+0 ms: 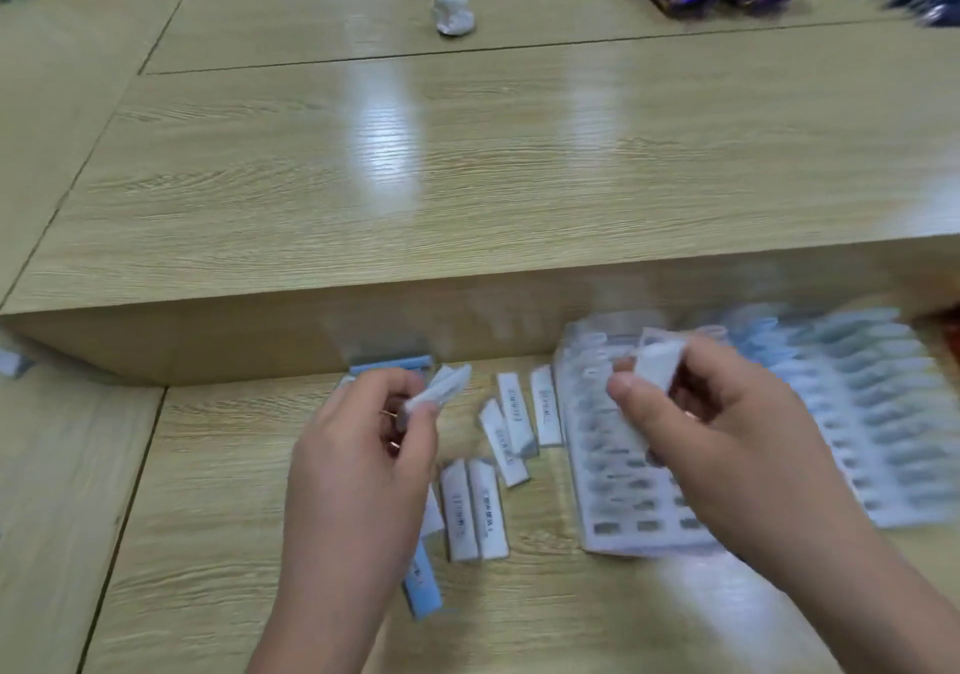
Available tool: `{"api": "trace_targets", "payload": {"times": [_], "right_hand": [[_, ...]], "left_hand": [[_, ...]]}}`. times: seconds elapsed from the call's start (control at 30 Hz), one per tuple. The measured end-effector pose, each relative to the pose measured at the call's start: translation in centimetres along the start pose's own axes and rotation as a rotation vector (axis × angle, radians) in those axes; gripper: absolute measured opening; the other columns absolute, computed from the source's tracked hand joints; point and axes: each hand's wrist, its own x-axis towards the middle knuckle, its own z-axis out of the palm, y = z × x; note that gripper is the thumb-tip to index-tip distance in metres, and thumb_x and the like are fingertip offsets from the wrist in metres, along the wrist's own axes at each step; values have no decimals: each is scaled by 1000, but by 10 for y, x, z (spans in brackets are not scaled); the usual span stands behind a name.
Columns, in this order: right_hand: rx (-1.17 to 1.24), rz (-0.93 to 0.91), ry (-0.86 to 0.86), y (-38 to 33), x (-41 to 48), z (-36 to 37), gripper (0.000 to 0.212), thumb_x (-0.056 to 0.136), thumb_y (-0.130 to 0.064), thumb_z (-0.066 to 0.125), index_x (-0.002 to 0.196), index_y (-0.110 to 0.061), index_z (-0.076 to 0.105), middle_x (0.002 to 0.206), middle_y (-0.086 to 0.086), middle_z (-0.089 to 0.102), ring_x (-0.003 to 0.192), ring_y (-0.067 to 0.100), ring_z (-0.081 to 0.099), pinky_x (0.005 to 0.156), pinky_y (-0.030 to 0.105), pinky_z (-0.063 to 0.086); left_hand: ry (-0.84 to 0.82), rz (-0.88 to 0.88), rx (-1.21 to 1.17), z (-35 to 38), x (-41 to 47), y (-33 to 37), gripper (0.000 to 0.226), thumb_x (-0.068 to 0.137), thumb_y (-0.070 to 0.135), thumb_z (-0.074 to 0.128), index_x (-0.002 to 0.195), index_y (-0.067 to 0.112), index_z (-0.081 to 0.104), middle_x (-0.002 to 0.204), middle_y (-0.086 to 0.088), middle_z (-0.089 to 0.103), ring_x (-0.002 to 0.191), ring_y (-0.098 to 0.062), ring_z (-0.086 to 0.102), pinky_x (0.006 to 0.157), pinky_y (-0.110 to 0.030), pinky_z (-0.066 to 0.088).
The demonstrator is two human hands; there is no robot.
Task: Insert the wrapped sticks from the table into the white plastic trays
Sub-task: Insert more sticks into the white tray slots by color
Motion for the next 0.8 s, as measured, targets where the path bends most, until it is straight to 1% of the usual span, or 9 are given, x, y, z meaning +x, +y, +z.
{"api": "trace_targets", "payload": {"times": [0.03,0.1,0.17,0.3,0.4,0.5,0.63,0.7,0.8], "right_hand": [[13,24,46,9,0,-13,19,85,-49,64,82,-30,65,63,-9,63,52,0,59,42,7,37],[11,64,66,23,2,-30,38,82,-62,51,86,-27,67,79,-6,66,62,-1,66,46,14,48],[-52,64,64,34,7,-40,45,81,-64,42,92,-30,70,95,-15,62,77,2,67,59,21,56],[-134,-51,117,40,15,-49,16,90,-44,54,99,-41,66,96,-25,66,91,-1,64,68,13,50],[-95,-97,131,43,21,-50,11,89,-34,64,92,-44,63,93,-30,66,78,-11,63,54,3,41],[-127,-144,93,44,24,-47,18,88,-25,70,94,-40,62,90,-27,66,77,-12,62,59,3,41],[-197,-189,17,48,15,-46,18,88,-25,71,104,-33,65,79,-25,62,63,-16,56,57,4,41],[-229,-218,-26,50,3,-49,18,90,-28,69,107,-34,66,76,-27,60,63,-15,55,56,5,40],[-213,-228,-37,56,-20,-54,21,87,-33,64,106,-41,62,75,-21,60,65,-10,55,56,2,37]], "left_hand": [[3,5,-80,0,-3,9,12,86,34,69,85,42,60,80,19,65,76,2,63,57,-14,47],[7,30,-201,5,-7,28,19,81,33,75,85,42,59,85,25,66,78,4,64,65,-7,47],[15,99,-235,13,-9,47,21,80,30,78,81,38,59,84,25,66,77,3,65,65,-6,47],[-12,221,-250,28,-9,74,15,84,22,76,86,34,67,83,19,68,82,2,65,69,-10,49],[-45,308,-216,37,-11,85,13,86,19,73,92,31,70,85,17,68,84,1,64,72,-14,50],[-59,405,-186,38,-20,91,13,87,20,75,95,30,71,87,19,67,84,-1,64,73,-16,50],[-18,562,-156,27,-37,86,12,87,25,70,98,30,69,87,21,64,79,0,63,72,-8,45],[-50,595,-164,24,-48,78,11,88,26,67,99,28,71,89,20,65,78,0,62,72,-9,45],[-51,590,-136,29,-62,65,10,85,23,68,91,20,76,88,14,68,77,3,61,73,-7,45]]}}
